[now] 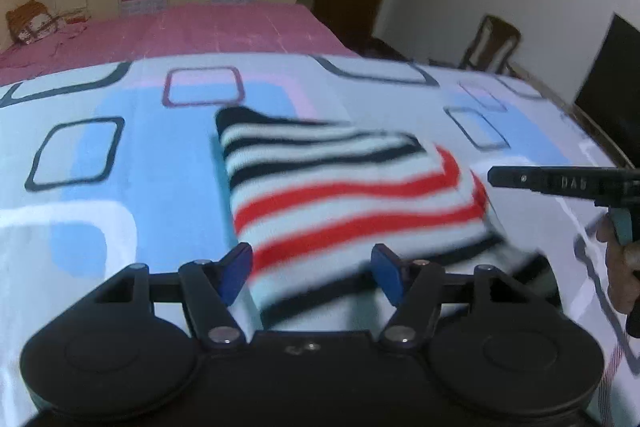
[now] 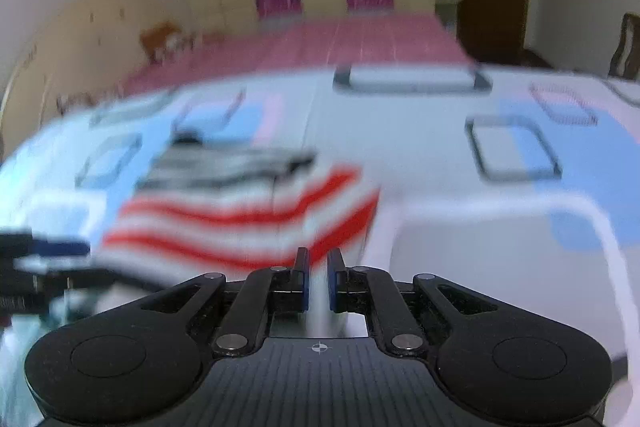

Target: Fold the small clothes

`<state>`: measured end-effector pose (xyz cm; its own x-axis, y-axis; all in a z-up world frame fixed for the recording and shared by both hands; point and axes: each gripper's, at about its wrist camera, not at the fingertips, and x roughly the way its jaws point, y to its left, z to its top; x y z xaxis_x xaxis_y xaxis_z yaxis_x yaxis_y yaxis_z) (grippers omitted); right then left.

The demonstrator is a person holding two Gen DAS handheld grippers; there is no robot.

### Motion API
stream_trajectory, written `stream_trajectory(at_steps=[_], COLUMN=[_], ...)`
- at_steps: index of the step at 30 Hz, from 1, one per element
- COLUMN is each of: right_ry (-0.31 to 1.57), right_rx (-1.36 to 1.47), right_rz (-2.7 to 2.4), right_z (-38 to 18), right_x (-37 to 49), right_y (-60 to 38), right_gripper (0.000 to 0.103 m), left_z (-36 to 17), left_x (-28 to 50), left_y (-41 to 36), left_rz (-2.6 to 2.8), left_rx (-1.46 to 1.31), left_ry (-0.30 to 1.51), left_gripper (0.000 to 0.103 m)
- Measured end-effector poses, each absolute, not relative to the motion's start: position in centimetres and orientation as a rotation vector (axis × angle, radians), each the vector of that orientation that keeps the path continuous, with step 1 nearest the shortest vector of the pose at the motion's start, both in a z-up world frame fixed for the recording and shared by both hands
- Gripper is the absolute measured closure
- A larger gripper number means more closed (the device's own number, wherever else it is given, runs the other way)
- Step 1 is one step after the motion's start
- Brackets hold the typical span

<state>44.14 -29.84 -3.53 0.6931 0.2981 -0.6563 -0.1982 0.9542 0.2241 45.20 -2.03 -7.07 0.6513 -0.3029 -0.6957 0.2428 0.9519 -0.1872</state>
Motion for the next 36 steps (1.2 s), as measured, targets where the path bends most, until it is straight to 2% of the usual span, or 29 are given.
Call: stream_trajectory(at_steps=[4,6,7,8,13,14,15,16,18,23,27,32,36], right_ry=[0.764,0.845,0.911,0.879,0.876,0.867,0.867,0.873,0.872,0.941,1.013,1.040,1.049], right_rx=[0.158,0.116,0.058,0.036,0.045,0.092,0.142,0.193,0.327,0.563,0.642,0.822,0.790], right_rz=[0.312,0.324,0.296,0.283,0.252,0.249,0.246,0.242,0.258,0.383,0.464,0.507,0.534], right_z=[-3.9,-6.0,-7.6,-8.2,-6.5,-6.0,-5.6,-5.4,-5.3,-5.8,-7.5,-10.3,-10.1], right_x=[48.6,50.7,51.5,51.5,51.0,50.5,50.0,49.4,48.1,45.5,45.0,45.0,45.3], right_y=[-28.9,-27.7,-27.0,-27.0,-27.7,-28.8,-30.1,-31.3,-34.0,-37.7,-38.0,-39.5,-39.1], right_gripper=[0.096,0.096,0.099,0.102,0.101,0.101,0.095,0.067,0.032,0.033,0.033,0.033,0.034], left_z=[-7.5,-8.5,-8.9,-9.0,-8.4,-8.1,-7.9,-7.7,-7.5,-8.0,-9.0,-10.1,-10.9], left_x=[48.7,49.8,50.2,50.4,49.4,48.9,48.5,47.9,46.9,46.1,46.2,46.4,46.7], left_y=[-2.0,-2.3,-2.5,-2.6,-2.1,-1.7,-1.5,-1.2,-0.8,-0.2,0.3,0.4,0.5], left_rz=[-0.310,-0.303,-0.301,-0.295,-0.286,-0.286,-0.291,-0.297,-0.310,-0.362,-0.383,-0.399,-0.388], left_rx=[-0.095,-0.087,-0.072,-0.074,-0.091,-0.102,-0.109,-0.112,-0.111,-0.187,-0.280,-0.368,-0.414], left_ry=[0.833,0.875,0.899,0.909,0.902,0.896,0.889,0.883,0.878,0.909,0.954,0.987,0.998], left_gripper=[0.039,0.034,0.032,0.031,0.031,0.025,0.021,0.015,0.015,0.015,0.015,0.021,0.020])
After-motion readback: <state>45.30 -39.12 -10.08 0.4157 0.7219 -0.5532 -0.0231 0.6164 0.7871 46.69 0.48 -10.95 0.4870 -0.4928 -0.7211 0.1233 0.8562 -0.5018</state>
